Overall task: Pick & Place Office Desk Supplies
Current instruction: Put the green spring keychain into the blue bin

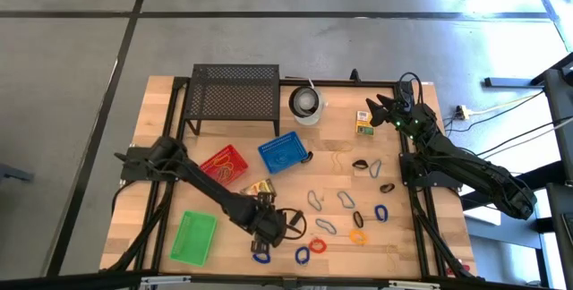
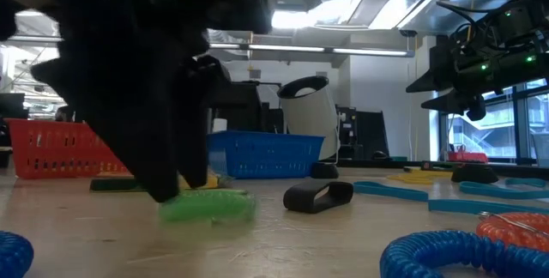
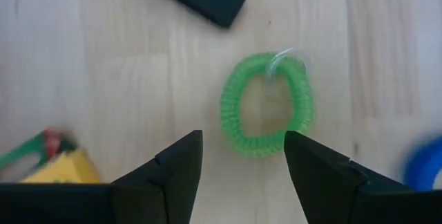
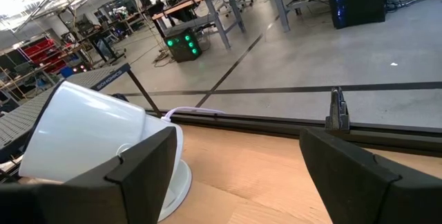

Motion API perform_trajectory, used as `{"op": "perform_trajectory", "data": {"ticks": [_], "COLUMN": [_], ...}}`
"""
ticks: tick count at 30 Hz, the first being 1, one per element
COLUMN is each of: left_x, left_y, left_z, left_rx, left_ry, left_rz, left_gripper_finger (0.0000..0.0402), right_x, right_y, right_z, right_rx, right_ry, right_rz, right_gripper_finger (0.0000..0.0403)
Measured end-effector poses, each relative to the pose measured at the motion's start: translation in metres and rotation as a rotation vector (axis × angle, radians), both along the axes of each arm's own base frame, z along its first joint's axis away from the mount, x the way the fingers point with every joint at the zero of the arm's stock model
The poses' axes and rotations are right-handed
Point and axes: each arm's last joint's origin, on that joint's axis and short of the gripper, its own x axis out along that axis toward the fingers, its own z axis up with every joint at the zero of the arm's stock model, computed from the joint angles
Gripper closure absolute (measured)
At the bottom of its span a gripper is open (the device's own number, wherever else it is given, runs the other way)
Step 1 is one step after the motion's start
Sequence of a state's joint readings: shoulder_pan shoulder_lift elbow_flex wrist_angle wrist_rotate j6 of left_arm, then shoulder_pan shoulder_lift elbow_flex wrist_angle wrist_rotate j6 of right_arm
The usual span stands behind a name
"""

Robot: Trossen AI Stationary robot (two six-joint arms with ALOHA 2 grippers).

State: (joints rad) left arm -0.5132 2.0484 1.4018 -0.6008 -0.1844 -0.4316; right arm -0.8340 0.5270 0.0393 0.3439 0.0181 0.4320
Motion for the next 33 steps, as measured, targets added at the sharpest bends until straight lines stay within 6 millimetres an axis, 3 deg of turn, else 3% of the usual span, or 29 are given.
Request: {"op": "perform_trajectory", "data": {"ticks": [9,15,21,33], "left_x": [0.009,0.008,0.006,0.003], "left_y": [0.001,0.004,0.006,0.007], "left_z": [-0.012,-0.014,-0.007,0.002], "left_rx": [-0.047,-0.058,-0.072,-0.095], "left_ry": [0.002,0.043,0.054,0.048], "left_rz": [0.002,-0.022,-0.023,-0.006], "left_gripper_finger": [0.0198,0.0225,0.0242,0.0239], "right_x": [0.0,0.0,0.0,0.0], "right_y": [0.0,0.0,0.0,0.0], "right_z": [0.0,0.0,0.0,0.0], "right_rx": [0.0,0.0,0.0,0.0], "right_ry": [0.0,0.0,0.0,0.0], "right_rz": [0.0,0.0,0.0,0.0], "right_gripper_finger": [0.0092,0.0092,0.0092,0.0092]}}
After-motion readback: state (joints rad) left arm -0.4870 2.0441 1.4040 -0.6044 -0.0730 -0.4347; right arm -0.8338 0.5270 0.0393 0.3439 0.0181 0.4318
